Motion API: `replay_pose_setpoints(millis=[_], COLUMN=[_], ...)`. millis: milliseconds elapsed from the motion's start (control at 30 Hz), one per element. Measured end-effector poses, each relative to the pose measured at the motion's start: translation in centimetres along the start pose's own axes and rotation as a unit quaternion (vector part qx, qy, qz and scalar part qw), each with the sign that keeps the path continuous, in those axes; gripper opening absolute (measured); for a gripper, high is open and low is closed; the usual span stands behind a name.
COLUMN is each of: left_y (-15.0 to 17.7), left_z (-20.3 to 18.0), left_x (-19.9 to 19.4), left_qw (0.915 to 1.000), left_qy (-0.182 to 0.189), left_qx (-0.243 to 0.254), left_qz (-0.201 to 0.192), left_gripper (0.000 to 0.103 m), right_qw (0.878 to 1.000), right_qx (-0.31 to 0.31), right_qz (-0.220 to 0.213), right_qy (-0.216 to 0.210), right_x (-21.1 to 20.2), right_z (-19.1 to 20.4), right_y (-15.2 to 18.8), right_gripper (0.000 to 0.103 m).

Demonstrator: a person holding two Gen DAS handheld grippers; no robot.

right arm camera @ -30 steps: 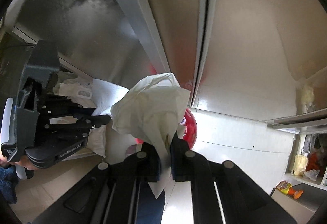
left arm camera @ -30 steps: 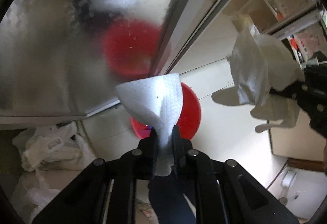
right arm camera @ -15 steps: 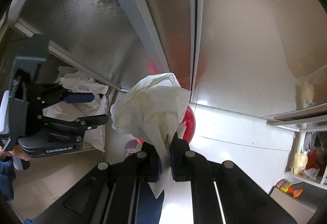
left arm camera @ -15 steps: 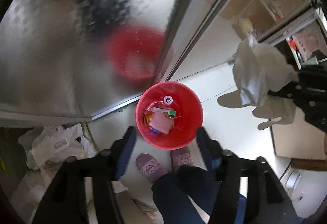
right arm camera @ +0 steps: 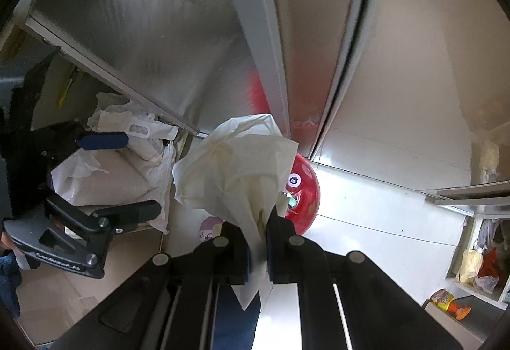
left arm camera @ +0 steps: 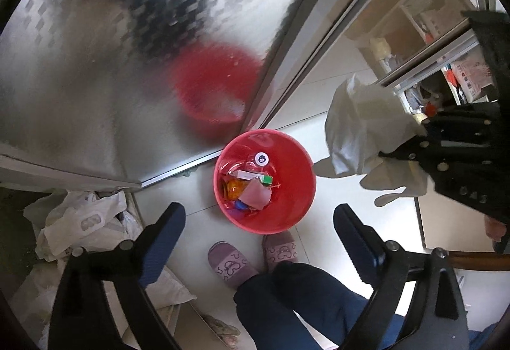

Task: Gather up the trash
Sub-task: 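Open the left gripper to drop the cloth while the right drops the gloves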

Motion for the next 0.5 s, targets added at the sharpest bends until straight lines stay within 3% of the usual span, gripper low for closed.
replay_pose_setpoints(millis=[100, 167, 500], left_y=[0.4, 0.8, 2.2], left_z=[0.8, 1.5, 3.3], left_x=[0.1, 0.4, 1.1], left_qw=[0.9999, 0.9997, 0.9993], left_qy=[0.002, 0.005, -0.018], left_qx=[-0.011, -0.022, -0.031], left_qz=[-0.005, -0.005, -0.013], left_gripper=[0.095, 0.103, 0.103], right_qw=[1.000, 1.000, 0.999], right_qx=[-0.004, -0.008, -0.004], right_qz=[0.008, 0.015, 0.033], right_qy=[-0.001, 0.000, 0.007], right_x=[1.6, 2.9, 8.5], right_z=[0.5, 0.8, 1.4], right_y=[0.5, 0.8, 1.5], right_gripper=[0.007, 0.007, 0.007])
Point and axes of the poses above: each gripper's, at about its wrist camera, not at the fingertips, and x roughly the way its jaws point, z to its left, y to its underside, the point moved 10 cm from there along x, roughly the way its jaws point
